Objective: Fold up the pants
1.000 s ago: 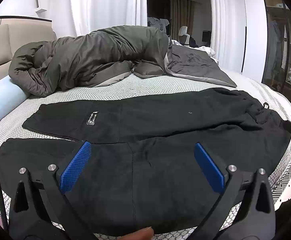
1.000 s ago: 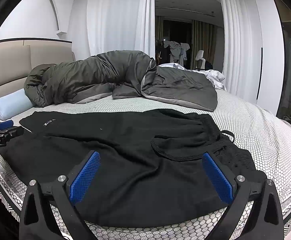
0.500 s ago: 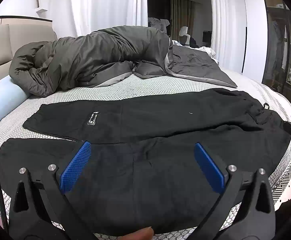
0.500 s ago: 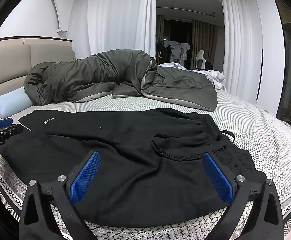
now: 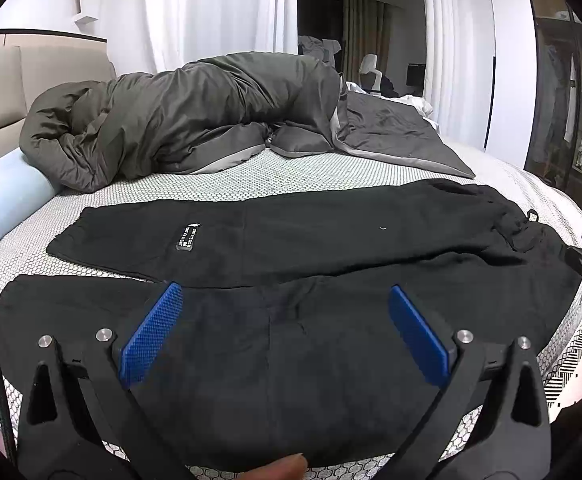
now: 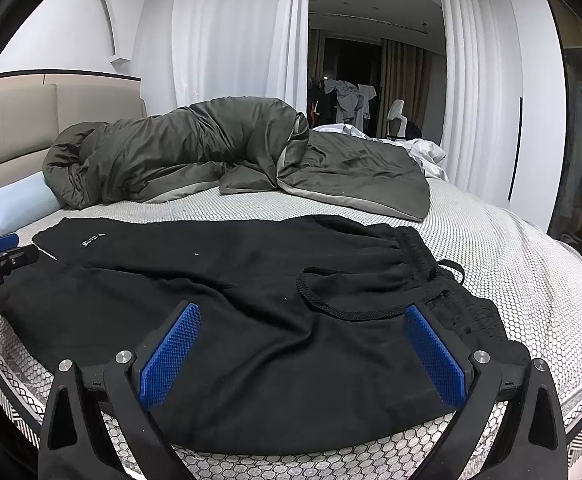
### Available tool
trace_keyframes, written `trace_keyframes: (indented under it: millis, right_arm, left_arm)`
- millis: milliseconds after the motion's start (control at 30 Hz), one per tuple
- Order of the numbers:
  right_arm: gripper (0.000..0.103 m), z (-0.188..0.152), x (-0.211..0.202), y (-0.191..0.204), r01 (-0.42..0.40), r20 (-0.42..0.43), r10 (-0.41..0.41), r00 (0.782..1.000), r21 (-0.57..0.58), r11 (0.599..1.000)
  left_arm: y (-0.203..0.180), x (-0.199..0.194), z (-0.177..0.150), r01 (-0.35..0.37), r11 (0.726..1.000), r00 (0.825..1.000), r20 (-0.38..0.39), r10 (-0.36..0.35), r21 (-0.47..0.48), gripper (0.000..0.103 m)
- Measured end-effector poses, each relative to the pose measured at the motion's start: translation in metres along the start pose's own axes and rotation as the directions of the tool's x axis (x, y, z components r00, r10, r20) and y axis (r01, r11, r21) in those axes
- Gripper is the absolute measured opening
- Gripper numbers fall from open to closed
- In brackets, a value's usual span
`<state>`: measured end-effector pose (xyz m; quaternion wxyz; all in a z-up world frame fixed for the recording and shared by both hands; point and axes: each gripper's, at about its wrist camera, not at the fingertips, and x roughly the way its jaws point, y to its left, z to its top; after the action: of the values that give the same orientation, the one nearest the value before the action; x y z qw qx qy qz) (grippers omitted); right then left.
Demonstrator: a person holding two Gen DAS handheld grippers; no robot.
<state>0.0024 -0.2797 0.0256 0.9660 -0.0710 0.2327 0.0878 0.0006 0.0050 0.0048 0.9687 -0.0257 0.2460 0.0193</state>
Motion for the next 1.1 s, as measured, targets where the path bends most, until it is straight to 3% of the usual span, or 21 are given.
trace_keyframes:
  millis: [367,567,667,867,1100]
  right_arm:
    - [0.103,0.009,0.010,-0.017,-0.011,-0.073,0.015,0.997,0.058,0.998]
    - [0.103,0.014,0.000,-0.053,0.039,-0.083,-0.033,0.996,0.061,0.997]
    - [0.103,0.013,-0.005,-0.070,0.091,-0.091,-0.089,0.992,0.012,0.996]
    - [0.103,0.007,-0.008,-0.109,0.127,-0.140,-0.119,0.983,0.053,0.990]
    - [0.103,-0.023,-0.017,-0.137,0.142,-0.187,-0.112,0.976,0.160,0.977]
  left_arm:
    - [0.019,-0.012,0.000,-0.014,0.999,1.000,0.013,0.015,-0.051,0.102]
    - [0.080,-0.042,-0.001,-0.051,0.975,0.998,0.025,0.058,-0.216,0.102]
    - [0.114,-0.058,-0.002,-0.130,0.962,0.990,0.024,0.140,-0.240,0.102]
    - [0.190,-0.075,-0.016,-0.274,0.906,0.961,-0.061,0.269,-0.322,0.102]
    - [0.256,-0.074,-0.054,-0.324,0.824,0.946,-0.165,0.279,-0.464,0.101]
